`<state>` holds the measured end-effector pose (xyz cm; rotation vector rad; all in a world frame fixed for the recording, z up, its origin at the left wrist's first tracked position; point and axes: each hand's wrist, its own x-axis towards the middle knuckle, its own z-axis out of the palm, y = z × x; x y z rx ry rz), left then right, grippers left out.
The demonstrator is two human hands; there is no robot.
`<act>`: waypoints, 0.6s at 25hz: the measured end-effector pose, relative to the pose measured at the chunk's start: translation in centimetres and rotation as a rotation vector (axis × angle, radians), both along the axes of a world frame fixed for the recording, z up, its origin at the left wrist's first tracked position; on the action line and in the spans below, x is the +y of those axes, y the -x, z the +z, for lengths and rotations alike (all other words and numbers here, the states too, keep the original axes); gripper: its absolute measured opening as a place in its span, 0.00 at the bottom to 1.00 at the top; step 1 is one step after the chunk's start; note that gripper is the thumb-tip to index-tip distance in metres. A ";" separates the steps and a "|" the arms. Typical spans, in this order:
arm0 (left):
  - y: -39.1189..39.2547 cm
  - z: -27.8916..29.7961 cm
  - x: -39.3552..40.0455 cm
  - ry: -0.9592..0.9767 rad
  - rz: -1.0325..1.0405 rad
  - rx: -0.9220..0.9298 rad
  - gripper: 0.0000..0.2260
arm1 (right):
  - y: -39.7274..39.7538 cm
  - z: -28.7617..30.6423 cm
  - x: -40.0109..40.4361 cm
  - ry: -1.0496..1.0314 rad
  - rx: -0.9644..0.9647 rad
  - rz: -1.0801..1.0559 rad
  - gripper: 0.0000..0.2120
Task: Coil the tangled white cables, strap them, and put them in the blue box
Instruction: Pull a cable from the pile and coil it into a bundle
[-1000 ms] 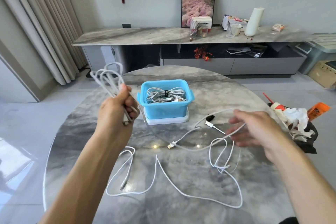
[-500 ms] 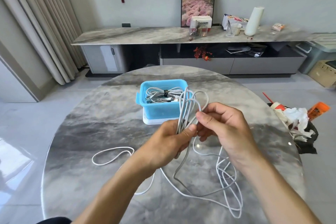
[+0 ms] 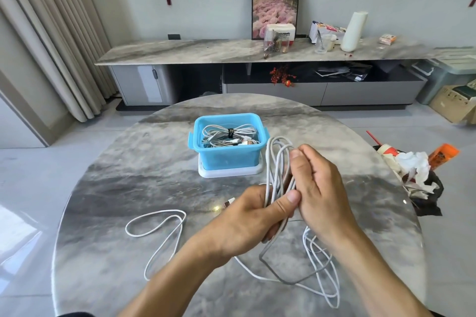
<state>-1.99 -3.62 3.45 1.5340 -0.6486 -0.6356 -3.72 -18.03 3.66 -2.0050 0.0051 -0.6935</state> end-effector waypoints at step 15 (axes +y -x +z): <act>1.7 -0.4 -1.6 0.132 -0.036 0.527 0.14 | -0.9 1.5 0.3 -1.363 0.246 0.250 0.23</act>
